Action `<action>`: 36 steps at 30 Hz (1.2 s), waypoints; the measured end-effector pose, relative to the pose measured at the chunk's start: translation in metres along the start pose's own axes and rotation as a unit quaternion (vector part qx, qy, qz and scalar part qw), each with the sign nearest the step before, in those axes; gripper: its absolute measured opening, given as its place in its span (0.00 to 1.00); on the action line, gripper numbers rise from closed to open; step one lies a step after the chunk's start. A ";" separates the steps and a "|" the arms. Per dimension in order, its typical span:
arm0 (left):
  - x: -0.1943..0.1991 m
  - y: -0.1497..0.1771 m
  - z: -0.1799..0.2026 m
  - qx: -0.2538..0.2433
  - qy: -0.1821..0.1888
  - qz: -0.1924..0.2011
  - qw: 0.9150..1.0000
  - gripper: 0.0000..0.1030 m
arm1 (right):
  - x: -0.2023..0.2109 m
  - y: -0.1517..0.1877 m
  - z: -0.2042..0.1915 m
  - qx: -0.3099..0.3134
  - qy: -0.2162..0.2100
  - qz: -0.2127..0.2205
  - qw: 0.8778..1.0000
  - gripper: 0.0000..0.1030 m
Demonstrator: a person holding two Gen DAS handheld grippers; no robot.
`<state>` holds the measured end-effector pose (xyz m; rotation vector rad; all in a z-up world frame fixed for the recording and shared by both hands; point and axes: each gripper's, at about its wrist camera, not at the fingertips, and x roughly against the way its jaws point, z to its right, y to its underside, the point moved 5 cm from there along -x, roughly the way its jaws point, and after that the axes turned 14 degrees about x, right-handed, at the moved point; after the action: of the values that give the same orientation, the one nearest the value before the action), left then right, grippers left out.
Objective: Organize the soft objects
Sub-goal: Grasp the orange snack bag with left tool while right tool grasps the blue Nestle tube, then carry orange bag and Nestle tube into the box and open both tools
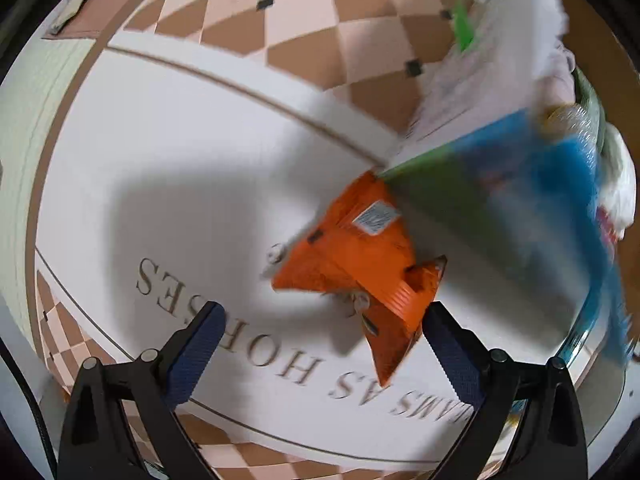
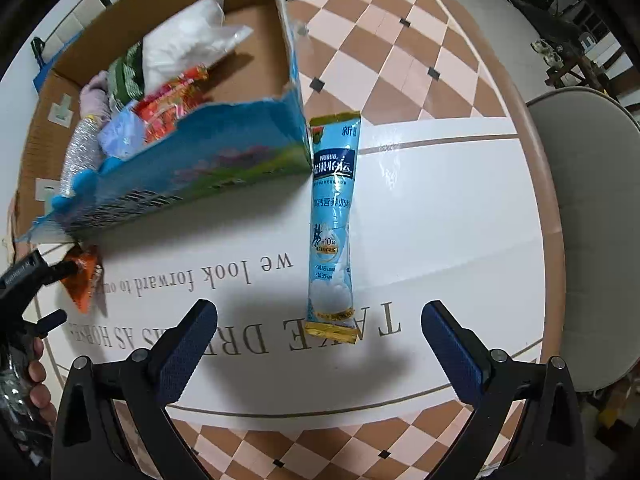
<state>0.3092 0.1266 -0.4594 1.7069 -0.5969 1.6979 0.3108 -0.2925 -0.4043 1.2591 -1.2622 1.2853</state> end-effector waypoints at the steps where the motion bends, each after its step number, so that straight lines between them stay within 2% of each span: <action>1: -0.001 0.002 -0.009 0.002 -0.006 -0.002 1.000 0.98 | -0.003 -0.002 0.000 0.004 0.002 -0.003 1.000 1.00; 5: 0.011 0.011 -0.049 0.002 -0.031 0.010 0.999 0.98 | -0.019 -0.010 0.002 0.014 0.010 -0.019 1.000 1.00; 8: 0.027 0.018 -0.054 -0.004 -0.008 0.019 1.000 0.98 | -0.033 -0.015 0.005 0.016 0.015 -0.031 0.999 1.00; 11: 0.039 0.015 -0.038 -0.020 0.017 0.032 0.999 0.98 | -0.048 -0.021 0.006 0.016 0.014 -0.038 0.999 1.00; 15: 0.024 0.010 -0.009 -0.057 0.002 0.029 0.998 0.98 | -0.070 -0.025 0.007 -0.009 -0.014 -0.049 0.999 1.00; 17: 0.008 0.006 0.003 -0.076 -0.013 0.014 0.997 0.98 | -0.080 -0.021 0.008 -0.024 -0.015 -0.059 0.998 0.88; 19: -0.003 0.005 0.005 -0.083 -0.025 0.012 0.996 0.96 | -0.081 -0.017 0.007 -0.020 -0.004 -0.058 0.998 0.61; 20: -0.007 0.006 0.005 -0.086 -0.025 0.013 0.996 0.86 | -0.080 -0.015 0.008 -0.012 0.013 -0.056 0.998 0.54; 21: -0.011 0.008 0.001 -0.087 -0.029 0.014 0.996 0.76 | -0.078 -0.012 0.008 -0.008 0.017 -0.054 0.998 0.34; 22: -0.015 0.011 -0.003 -0.090 -0.036 0.012 0.995 0.54 | -0.077 -0.009 0.008 -0.005 0.015 -0.052 0.999 0.28; 23: -0.019 0.015 -0.006 -0.093 -0.039 0.005 0.995 0.45 | -0.076 -0.004 0.007 -0.007 0.007 -0.054 0.998 0.28; 25: -0.017 0.018 -0.010 -0.105 -0.051 0.019 0.993 0.40 | -0.078 0.008 0.005 -0.005 -0.005 -0.063 0.998 0.27; 27: -0.018 0.042 -0.018 -0.124 -0.064 0.023 0.990 0.37 | -0.079 0.026 -0.003 0.014 -0.006 -0.070 0.997 0.25; 29: -0.021 0.079 -0.025 -0.160 -0.081 0.025 0.983 0.34 | -0.081 0.048 -0.015 0.038 -0.017 -0.083 0.996 0.24; 32: -0.032 0.145 -0.032 -0.213 -0.088 0.006 0.973 0.33 | -0.085 0.083 -0.031 0.061 -0.046 -0.109 0.991 0.24; 34: -0.037 0.178 -0.035 -0.224 -0.083 -0.004 0.971 0.33 | -0.087 0.101 -0.039 0.072 -0.051 -0.116 0.989 0.24; 36: -0.041 0.195 -0.034 -0.223 -0.082 -0.003 0.971 0.33 | -0.087 0.112 -0.043 0.081 -0.044 -0.114 0.989 0.24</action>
<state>0.1436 0.0125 -0.4770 1.5208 -0.9670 1.2983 0.2021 -0.2521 -0.4969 1.5427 -1.0551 1.1952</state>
